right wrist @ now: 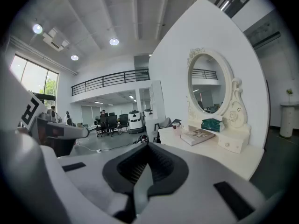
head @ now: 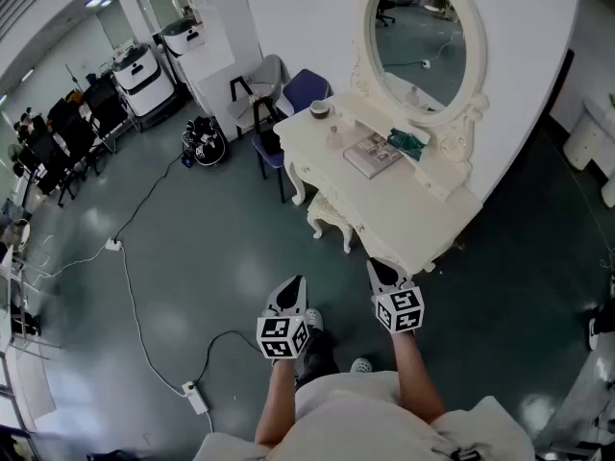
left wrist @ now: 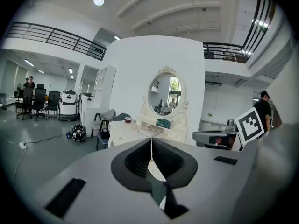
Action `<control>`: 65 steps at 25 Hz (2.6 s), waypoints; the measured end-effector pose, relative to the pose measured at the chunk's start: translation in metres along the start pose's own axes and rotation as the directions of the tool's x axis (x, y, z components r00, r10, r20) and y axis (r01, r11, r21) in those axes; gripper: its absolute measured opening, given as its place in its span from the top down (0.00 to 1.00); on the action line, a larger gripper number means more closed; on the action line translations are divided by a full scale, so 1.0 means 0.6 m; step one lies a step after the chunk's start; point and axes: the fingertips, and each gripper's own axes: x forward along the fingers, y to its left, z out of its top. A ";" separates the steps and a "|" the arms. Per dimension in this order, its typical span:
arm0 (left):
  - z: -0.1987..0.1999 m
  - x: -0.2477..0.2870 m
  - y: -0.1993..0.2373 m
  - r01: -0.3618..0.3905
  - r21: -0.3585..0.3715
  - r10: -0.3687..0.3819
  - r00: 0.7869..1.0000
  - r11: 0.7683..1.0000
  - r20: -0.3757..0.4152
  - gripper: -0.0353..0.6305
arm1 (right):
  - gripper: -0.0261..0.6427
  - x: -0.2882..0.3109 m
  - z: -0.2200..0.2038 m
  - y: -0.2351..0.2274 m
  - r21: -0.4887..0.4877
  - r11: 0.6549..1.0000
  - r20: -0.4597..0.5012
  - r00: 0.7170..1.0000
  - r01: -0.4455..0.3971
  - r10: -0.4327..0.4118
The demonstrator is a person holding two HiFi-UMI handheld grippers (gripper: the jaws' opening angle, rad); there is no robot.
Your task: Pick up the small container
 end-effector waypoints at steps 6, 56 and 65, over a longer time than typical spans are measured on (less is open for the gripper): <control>-0.007 0.020 0.009 -0.005 -0.012 0.005 1.000 1.000 0.007 0.91 | 0.94 0.026 -0.004 -0.005 -0.008 1.000 -0.009 1.000 -0.018 0.018; 0.194 0.508 0.502 0.015 -0.024 -0.017 0.998 1.000 -0.057 0.90 | 0.94 0.665 0.173 -0.130 0.185 0.981 0.049 0.997 0.056 -0.066; 0.291 0.675 0.504 0.076 0.000 -0.076 0.997 0.997 -0.028 0.91 | 0.94 0.759 0.258 -0.224 0.103 0.990 0.057 0.993 0.096 -0.102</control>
